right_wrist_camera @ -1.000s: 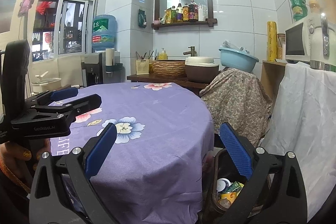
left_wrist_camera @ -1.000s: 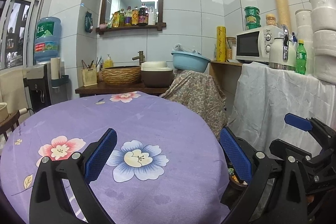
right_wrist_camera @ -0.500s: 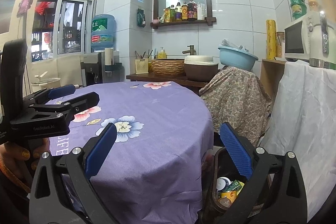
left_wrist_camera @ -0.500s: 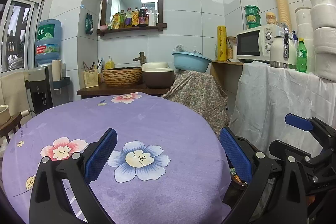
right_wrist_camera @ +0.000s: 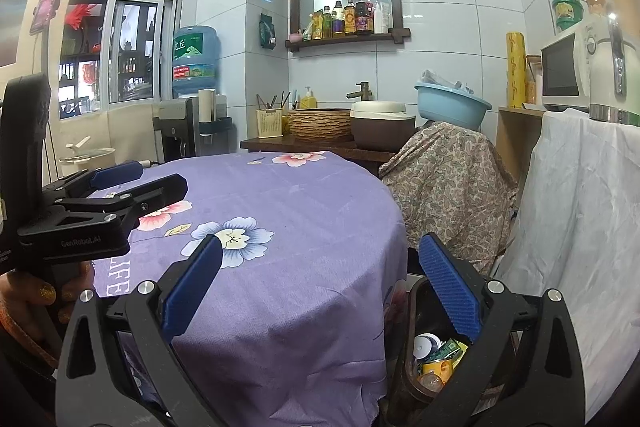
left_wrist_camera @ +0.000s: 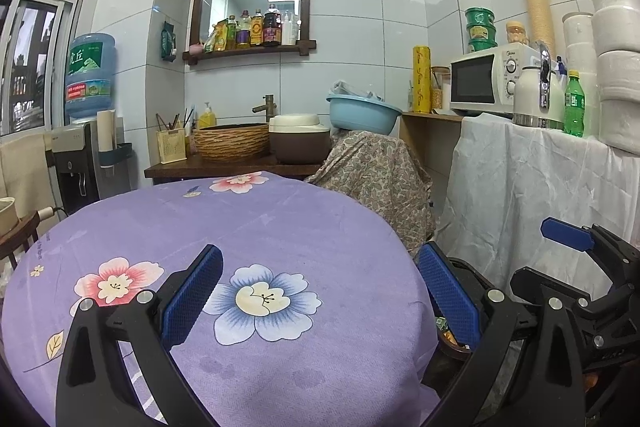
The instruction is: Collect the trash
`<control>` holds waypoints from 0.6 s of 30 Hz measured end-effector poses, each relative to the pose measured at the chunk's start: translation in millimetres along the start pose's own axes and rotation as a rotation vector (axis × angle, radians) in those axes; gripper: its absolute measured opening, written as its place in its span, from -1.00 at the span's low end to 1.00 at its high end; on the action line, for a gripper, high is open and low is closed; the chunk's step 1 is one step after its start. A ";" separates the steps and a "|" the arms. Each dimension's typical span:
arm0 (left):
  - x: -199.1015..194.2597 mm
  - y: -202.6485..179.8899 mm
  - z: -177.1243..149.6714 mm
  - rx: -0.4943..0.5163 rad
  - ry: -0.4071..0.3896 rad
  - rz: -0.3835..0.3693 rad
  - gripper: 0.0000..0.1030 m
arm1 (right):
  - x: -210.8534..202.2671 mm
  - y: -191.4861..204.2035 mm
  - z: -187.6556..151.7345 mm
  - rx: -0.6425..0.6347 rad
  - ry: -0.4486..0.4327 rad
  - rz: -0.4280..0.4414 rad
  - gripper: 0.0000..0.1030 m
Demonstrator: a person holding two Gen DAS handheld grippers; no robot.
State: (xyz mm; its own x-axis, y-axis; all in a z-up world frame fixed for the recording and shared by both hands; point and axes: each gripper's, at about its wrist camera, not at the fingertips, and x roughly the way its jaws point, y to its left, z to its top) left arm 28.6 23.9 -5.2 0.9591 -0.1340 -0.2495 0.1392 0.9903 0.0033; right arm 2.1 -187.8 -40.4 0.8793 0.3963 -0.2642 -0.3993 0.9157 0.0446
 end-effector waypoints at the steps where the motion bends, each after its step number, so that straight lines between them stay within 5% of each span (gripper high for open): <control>1: 0.4 0.4 -0.1 0.000 0.002 -0.002 0.89 | -0.4 0.0 -0.4 0.001 0.000 0.000 0.89; 18: 0.9 -0.1 -1.4 -0.004 0.015 0.009 0.89 | 2.5 -0.3 -4.0 0.000 0.011 0.002 0.88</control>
State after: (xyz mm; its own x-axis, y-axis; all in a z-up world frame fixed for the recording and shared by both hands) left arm 29.1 23.8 -6.8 0.9565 -0.1249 -0.2637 0.1299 0.9915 0.0015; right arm 3.4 -187.3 -45.0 0.8759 0.3970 -0.2743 -0.4008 0.9151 0.0445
